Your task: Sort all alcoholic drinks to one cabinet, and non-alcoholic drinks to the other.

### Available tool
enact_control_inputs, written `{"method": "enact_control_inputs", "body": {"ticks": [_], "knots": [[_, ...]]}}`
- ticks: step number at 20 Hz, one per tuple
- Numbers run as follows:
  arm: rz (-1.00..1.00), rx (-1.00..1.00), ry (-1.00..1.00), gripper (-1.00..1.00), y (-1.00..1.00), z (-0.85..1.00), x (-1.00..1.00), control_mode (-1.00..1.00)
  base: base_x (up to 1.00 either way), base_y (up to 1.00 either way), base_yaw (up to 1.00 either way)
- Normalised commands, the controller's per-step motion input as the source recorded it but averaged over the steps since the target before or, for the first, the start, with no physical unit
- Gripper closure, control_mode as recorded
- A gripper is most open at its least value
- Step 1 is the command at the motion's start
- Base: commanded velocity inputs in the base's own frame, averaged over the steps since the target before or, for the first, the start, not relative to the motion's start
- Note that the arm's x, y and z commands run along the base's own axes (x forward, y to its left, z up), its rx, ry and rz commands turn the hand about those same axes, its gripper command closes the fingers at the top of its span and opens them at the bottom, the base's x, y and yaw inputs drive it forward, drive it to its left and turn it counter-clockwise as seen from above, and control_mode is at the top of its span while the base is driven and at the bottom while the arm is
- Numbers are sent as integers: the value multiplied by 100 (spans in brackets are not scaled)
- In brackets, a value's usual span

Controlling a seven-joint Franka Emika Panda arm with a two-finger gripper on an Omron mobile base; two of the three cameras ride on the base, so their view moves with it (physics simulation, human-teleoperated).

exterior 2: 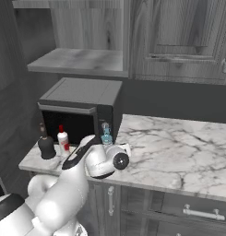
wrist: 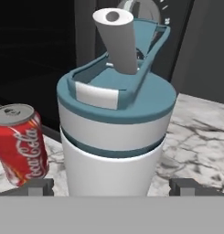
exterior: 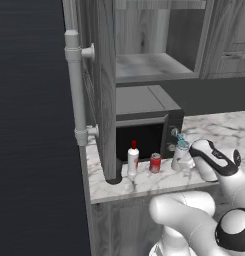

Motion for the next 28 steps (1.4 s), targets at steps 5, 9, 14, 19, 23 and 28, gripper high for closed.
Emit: {"method": "enact_control_inputs", "body": {"ticks": [5,9,14,19,23,28], "knots": [[7,0,-8,-100,19,-3,12,-100,0,0,0],[4,1,-2,-100,8,-4,21,-100,0,0,0],[1,4,0,-100,0,-5,25,-100,0,0,0],[0,4,0,-100,0,-10,22,-100,0,0,0],[2,2,2,-100,11,-19,24,-100,0,0,0],[3,1,0,-100,16,-19,26,-100,0,0,0]]}}
